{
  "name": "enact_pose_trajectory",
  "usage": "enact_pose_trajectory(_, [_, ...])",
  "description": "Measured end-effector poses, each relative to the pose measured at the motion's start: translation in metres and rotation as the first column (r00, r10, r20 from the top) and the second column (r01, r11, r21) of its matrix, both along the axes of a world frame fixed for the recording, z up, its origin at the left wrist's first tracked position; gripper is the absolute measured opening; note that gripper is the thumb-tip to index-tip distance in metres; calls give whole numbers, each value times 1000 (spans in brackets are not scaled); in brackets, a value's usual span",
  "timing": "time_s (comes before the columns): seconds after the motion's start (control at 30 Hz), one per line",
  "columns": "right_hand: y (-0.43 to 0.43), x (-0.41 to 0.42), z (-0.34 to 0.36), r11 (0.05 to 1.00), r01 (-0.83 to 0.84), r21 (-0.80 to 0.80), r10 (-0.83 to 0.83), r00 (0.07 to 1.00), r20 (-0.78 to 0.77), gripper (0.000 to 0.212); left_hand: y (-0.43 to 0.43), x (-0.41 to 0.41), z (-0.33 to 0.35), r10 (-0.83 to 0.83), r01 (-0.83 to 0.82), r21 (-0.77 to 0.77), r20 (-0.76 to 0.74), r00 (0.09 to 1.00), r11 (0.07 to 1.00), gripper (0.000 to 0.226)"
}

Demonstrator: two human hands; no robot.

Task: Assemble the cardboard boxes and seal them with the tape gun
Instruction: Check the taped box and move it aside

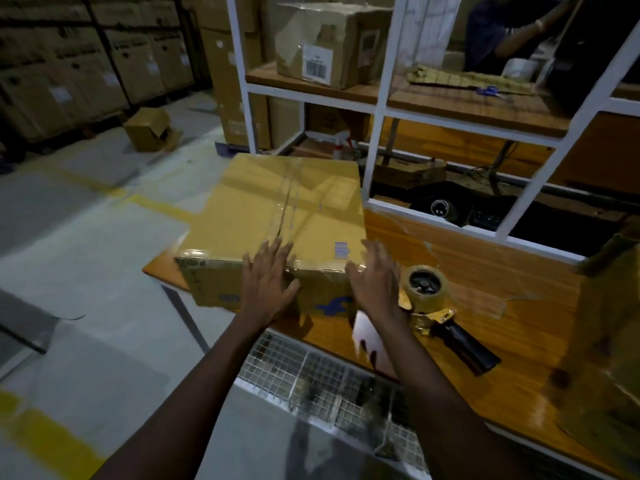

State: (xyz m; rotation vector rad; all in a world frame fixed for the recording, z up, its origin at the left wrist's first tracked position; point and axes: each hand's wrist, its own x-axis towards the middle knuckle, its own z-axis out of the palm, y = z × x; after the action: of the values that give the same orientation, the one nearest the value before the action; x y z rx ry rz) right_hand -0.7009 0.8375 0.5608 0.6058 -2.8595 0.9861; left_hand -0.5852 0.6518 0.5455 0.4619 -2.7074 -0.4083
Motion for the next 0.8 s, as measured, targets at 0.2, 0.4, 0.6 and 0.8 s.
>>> enact_pose_trajectory(0.2, [-110, 36, 4, 943, -319, 100, 326, 943, -65, 45, -114, 58, 12, 374, -315, 269, -205, 905, 910, 66])
enact_pose_trajectory(0.4, [-178, 53, 10, 862, -417, 289, 440, 898, -18, 56, -159, 80, -14, 553, -260, 777, -133, 823, 574, 42])
enact_pose_trajectory(0.6, [-202, 59, 1, 745, -388, 543, 425, 903, 62, 67, -120, 85, -41, 374, -126, 732, -185, 909, 669, 61])
enact_pose_trajectory(0.8, [-205, 59, 1, 695, -377, 612, 416, 905, 85, 71, -113, 86, -61, 204, -72, 590, -160, 966, 804, 90])
